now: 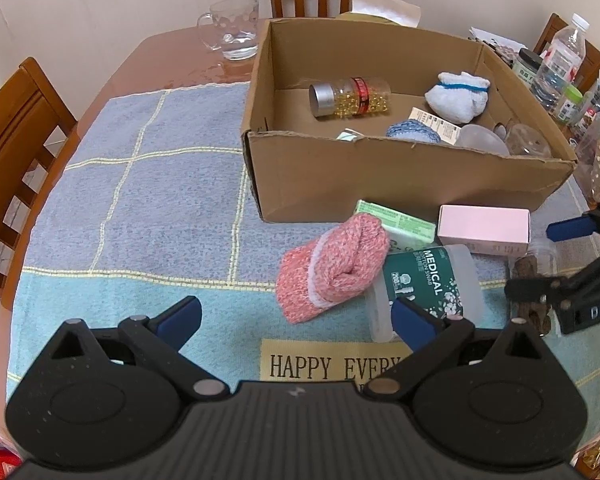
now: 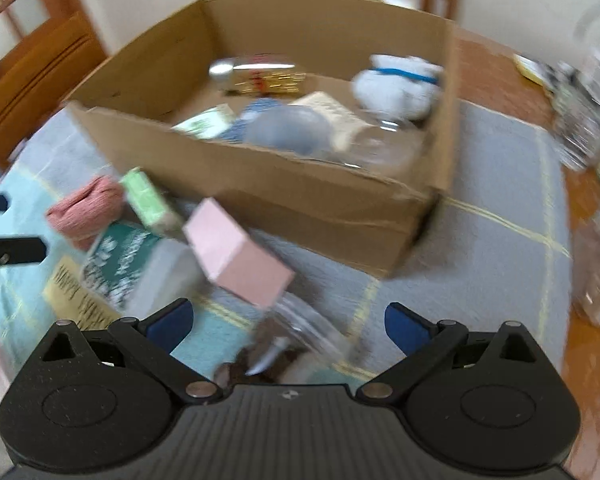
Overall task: Organize objects
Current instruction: 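Reach the left tool to the pink knit sock while the right tool reaches the cookie jar, then grasp the pink sock with the left tool while the right tool grasps the clear cookie jar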
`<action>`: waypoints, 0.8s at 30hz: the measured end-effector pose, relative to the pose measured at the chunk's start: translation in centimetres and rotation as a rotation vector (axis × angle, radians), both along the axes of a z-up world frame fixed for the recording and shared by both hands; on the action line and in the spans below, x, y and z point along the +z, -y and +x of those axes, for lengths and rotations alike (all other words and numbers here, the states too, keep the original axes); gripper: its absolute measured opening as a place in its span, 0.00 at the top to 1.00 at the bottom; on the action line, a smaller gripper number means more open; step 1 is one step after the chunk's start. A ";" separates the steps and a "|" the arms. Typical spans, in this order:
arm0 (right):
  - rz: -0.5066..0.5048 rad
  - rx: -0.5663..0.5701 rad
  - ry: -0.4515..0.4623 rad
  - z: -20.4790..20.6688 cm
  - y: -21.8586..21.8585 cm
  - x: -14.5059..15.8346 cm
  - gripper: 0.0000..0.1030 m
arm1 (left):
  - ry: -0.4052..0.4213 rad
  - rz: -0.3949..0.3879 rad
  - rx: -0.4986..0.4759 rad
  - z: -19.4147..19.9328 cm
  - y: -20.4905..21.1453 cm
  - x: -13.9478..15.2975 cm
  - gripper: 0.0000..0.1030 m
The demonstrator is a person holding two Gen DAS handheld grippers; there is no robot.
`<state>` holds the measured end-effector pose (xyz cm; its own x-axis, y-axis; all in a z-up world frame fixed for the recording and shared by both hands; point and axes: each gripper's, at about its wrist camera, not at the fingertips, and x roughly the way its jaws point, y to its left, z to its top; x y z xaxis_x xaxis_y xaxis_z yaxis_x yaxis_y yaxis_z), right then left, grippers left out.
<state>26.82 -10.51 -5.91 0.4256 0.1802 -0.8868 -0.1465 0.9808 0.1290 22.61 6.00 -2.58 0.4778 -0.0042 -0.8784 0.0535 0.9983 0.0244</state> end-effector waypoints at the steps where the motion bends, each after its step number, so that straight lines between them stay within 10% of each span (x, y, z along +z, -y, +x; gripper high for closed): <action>1: 0.007 0.030 -0.005 0.1 -0.2 -0.1 0.00 | 0.000 0.001 0.002 0.0 -0.1 0.0 0.02; 24: -0.041 0.148 -0.103 -3.4 -2.9 -1.1 0.00 | 0.019 -0.060 -0.080 3.5 0.5 -1.5 0.02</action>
